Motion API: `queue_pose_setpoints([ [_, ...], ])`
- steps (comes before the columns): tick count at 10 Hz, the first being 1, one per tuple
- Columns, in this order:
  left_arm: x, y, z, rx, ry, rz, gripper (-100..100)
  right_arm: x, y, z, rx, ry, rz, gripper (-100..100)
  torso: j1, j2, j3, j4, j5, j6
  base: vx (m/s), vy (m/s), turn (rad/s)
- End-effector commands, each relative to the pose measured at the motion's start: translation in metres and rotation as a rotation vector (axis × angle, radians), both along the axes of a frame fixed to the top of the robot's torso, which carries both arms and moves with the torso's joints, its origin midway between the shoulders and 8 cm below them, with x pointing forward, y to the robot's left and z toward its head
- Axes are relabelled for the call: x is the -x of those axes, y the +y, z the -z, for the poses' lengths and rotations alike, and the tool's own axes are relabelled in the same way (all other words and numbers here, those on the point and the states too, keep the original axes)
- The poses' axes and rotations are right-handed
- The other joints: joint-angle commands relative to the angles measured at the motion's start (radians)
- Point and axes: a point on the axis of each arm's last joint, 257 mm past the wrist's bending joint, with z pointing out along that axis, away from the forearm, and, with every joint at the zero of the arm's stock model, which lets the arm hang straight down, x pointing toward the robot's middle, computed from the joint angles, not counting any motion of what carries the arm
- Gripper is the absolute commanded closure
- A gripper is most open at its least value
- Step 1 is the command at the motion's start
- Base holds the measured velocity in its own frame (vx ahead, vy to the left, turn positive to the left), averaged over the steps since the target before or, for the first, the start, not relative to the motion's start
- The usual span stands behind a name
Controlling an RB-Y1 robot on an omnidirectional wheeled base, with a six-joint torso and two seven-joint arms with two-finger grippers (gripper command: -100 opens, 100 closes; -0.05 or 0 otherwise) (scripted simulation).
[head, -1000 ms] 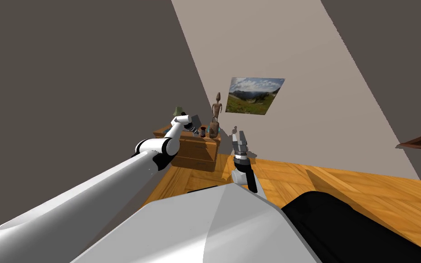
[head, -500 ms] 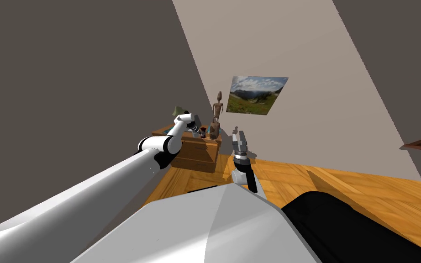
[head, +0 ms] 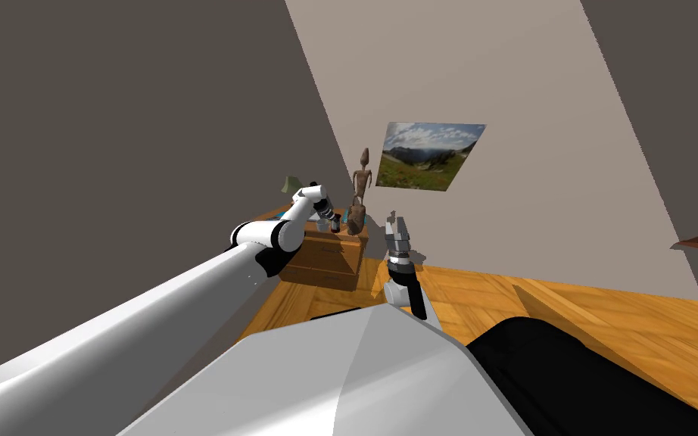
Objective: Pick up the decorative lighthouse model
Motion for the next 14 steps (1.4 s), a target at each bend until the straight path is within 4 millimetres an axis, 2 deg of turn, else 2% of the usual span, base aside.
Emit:
queue_pose_setpoints([
  [1, -0.003, 0.003, 0.013, 0.001, -0.005, -0.001, -100, 0.0, 0.0, 0.0, 0.0, 0.0, 0.0, 0, 0.0, 0.0, 0.0, 0.0, 0.0, 0.0, 0.027, -0.027, -0.008],
  [4, -0.002, 0.003, 0.013, 0.001, -0.003, 0.0, -100, 0.0, 0.0, 0.0, 0.0, 0.0, 0.0, 0, -0.001, 0.002, 0.001, 0.001, 0.0, 0.0, 0.012, -0.022, 0.001],
  [5, -0.003, 0.003, 0.013, 0.001, -0.005, 0.0, 100, 0.0, 0.0, 0.0, 0.0, 0.0, 0.0, 0, 0.0, 0.003, 0.002, 0.001, 0.0, 0.0, 0.0, 0.0, 0.0],
  [9, -0.002, 0.001, 0.014, 0.004, -0.001, 0.002, 100, 0.0, 0.0, 0.0, 0.0, 0.0, 0.0, 0, 0.001, 0.002, 0.001, 0.001, 0.0, -0.001, 0.0, 0.0, 0.0],
  [10, -0.002, 0.001, 0.014, 0.003, -0.001, 0.002, 0, 0.0, 0.0, 0.0, 0.0, 0.0, 0.0, 0, 0.001, 0.002, 0.001, 0.001, 0.0, -0.001, 0.0, 0.0, 0.0],
  [11, 0.0, 0.0, 0.0, 0.0, 0.0, 0.0, 100, 0.0, 0.0, 0.0, 0.0, 0.0, 0.0, 0, 0.002, 0.002, 0.001, 0.001, 0.0, -0.001, -0.021, 0.03, 0.013],
  [14, 0.001, 0.0, 0.0, -0.001, 0.001, 0.001, 100, 0.0, 0.0, 0.0, 0.0, 0.0, 0.0, 0, 0.004, 0.004, 0.003, 0.002, 0.001, -0.002, -0.014, 0.029, 0.001],
])
